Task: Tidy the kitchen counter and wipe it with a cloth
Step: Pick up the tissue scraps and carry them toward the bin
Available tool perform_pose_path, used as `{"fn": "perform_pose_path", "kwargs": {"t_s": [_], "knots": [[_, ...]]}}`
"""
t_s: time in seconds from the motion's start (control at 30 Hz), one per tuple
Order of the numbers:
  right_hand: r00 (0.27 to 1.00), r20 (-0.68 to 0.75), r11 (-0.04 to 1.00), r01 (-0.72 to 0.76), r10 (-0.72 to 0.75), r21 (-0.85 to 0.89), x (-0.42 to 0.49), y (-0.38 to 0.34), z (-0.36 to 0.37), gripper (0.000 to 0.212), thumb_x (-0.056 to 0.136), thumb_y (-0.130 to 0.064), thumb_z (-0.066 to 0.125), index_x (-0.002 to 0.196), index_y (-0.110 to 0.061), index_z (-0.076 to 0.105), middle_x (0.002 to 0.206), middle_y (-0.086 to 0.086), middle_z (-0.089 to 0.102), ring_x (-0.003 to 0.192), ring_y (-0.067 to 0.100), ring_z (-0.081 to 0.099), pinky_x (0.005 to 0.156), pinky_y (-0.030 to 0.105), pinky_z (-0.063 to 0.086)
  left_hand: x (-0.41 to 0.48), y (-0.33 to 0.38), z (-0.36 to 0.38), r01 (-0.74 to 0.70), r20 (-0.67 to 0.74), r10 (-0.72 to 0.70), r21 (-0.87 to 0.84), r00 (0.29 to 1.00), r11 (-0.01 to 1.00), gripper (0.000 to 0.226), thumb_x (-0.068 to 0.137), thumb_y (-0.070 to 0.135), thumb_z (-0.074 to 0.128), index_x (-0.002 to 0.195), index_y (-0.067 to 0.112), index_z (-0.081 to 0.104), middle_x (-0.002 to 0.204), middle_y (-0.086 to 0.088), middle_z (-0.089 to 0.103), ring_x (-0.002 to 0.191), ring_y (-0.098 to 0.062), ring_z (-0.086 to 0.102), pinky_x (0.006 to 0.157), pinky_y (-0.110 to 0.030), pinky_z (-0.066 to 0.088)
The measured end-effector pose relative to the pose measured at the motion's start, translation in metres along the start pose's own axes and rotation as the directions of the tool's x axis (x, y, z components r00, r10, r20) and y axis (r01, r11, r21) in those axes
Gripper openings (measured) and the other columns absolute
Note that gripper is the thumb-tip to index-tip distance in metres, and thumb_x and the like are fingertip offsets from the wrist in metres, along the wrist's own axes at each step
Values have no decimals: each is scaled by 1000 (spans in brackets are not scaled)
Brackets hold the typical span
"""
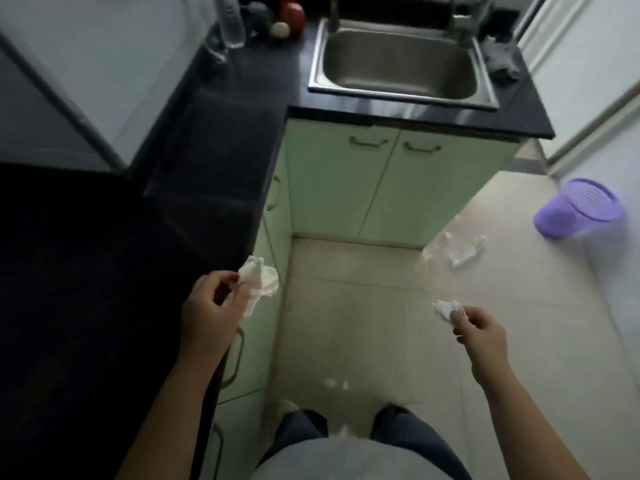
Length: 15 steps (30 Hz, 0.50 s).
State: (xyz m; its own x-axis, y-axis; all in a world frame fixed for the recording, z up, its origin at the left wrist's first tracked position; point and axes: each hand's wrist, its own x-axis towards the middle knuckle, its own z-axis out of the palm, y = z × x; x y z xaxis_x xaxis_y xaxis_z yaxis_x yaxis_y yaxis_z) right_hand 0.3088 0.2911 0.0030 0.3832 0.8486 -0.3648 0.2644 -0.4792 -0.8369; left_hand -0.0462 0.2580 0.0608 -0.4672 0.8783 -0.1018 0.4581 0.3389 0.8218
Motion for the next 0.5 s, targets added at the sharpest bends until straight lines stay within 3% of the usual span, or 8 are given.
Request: {"fn": "perform_pose_path", "kwargs": {"t_s": [0.07, 0.17, 0.27, 0.37, 0.5], "knots": [[994, -75, 996, -70, 74, 56, 8, 28, -34, 8, 87, -8, 56, 91, -4, 62, 76, 11, 57, 62, 18, 50, 59, 29, 40, -6, 23, 37, -51, 85, 52, -4, 995, 999, 12, 82, 15, 63, 93, 11, 62, 93, -10, 62, 81, -24, 58, 62, -24, 44], [975, -160, 983, -138, 156, 117, 22, 67, -88, 7, 87, -10, 56, 85, -7, 62, 79, 14, 58, 61, 17, 51, 58, 28, 40, -26, 60, 107, -101, 240, 103, -21, 965, 995, 12, 78, 25, 65, 86, 18, 60, 86, -8, 62, 76, -24, 58, 63, -28, 45], [945, -211, 955, -206, 251, 213, 35, 106, -151, 8, 87, -9, 56, 90, -4, 62, 74, 10, 59, 61, 17, 52, 56, 27, 40, -52, 102, 186, -115, 369, 130, -63, 920, 991, 24, 60, 49, 58, 74, 29, 57, 76, -2, 59, 64, -16, 53, 54, -14, 40], [866, -343, 910, -252, 364, 329, 44, 159, -246, 15, 88, -9, 56, 97, 0, 62, 74, 10, 58, 60, 17, 51, 55, 27, 40, -90, 155, 287, -176, 522, 185, -67, 833, 982, 29, 54, 55, 53, 72, 33, 56, 76, -3, 61, 64, -16, 54, 55, -17, 41], [695, -457, 817, -352, 556, 457, 33, 235, -358, 24, 87, -6, 56, 108, 3, 60, 83, 15, 58, 58, 17, 48, 53, 27, 37, -142, 219, 404, -288, 670, 257, -68, 696, 955, 11, 61, 42, 62, 64, 35, 55, 70, -2, 57, 63, -18, 52, 60, -35, 43]]}}
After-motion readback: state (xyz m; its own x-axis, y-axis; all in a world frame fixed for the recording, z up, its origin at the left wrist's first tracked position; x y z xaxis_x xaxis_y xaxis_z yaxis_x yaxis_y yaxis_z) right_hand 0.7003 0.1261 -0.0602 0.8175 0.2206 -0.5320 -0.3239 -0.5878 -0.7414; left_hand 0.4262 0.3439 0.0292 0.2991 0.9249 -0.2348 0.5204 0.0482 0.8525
